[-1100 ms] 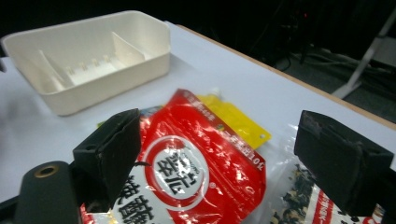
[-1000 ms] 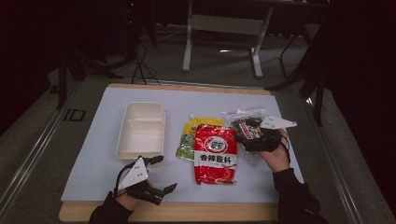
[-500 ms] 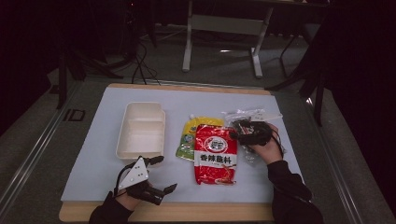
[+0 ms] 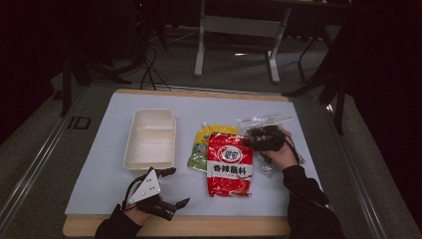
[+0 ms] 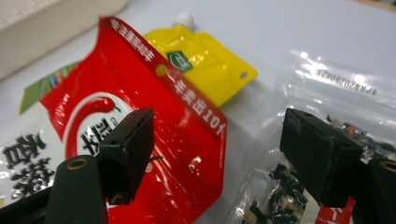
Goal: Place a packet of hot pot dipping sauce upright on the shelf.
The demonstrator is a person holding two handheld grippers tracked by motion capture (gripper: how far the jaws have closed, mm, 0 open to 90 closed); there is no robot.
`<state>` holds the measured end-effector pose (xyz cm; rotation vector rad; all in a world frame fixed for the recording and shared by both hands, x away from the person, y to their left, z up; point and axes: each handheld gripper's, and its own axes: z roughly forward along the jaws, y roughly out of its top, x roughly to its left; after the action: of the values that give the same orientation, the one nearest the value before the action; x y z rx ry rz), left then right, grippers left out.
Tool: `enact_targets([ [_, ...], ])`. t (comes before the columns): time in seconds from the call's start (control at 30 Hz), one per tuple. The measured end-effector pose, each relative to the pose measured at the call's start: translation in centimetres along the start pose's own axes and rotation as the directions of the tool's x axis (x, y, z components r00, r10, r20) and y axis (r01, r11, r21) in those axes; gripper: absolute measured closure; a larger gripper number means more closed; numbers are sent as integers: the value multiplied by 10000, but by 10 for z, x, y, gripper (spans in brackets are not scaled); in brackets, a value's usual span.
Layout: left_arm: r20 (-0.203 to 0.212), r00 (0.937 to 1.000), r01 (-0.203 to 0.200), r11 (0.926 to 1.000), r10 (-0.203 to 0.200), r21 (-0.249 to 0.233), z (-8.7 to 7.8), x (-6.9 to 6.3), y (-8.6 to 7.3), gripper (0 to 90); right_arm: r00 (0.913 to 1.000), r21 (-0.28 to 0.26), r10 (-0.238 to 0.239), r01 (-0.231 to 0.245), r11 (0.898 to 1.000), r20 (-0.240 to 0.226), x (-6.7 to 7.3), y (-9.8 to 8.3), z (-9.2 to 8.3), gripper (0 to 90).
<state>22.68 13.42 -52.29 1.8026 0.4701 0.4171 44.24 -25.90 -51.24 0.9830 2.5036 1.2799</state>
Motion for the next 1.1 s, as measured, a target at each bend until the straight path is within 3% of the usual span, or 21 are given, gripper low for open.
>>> enact_targets([
  [0.1, 12, 10000, -15, 10000, 15, 31, 0, 0, 0, 23, 9991, 145, 252, -247, 9996, -334, -3, -1, 2, 333],
  [0.23, 11, 10000, 55, 10000, -55, 16, 0, 1, 0, 23, 9984, 430, 207, -184, 9989, -528, -2, 0, 6, 432],
  [0.37, 6, 10000, 46, 10000, -46, 11, 0, 1, 0, 23, 9966, 871, 56, 16, 9962, -822, 0, 1, 10, 599],
  [0.53, -5, 10000, 95, 9999, -95, -42, -1, 2, 0, 23, 9976, 1211, -385, 453, 9916, -580, 5, 4, 9, 815],
  [0.57, -3, 10000, 95, 9999, -95, -44, -1, 2, 0, 23, 9969, 1212, -657, 705, 9901, -436, 7, 4, 7, 833],
  [0.67, 4, 10000, 90, 10000, -90, -18, 0, 2, 0, 23, 9957, 1110, -892, 912, 9896, -234, 11, 6, 2, 876],
  [0.97, 0, 10000, 77, 9999, -77, 64, 1, 1, 0, 24, 9935, 518, -1119, 1127, 9923, -188, 25, 14, -19, 882],
  [1.1, -271, 9996, -69, 9997, 76, 236, 2, 1, 0, 24, 9900, 328, -1394, 1400, 9896, -197, 35, 18, -30, 885],
])
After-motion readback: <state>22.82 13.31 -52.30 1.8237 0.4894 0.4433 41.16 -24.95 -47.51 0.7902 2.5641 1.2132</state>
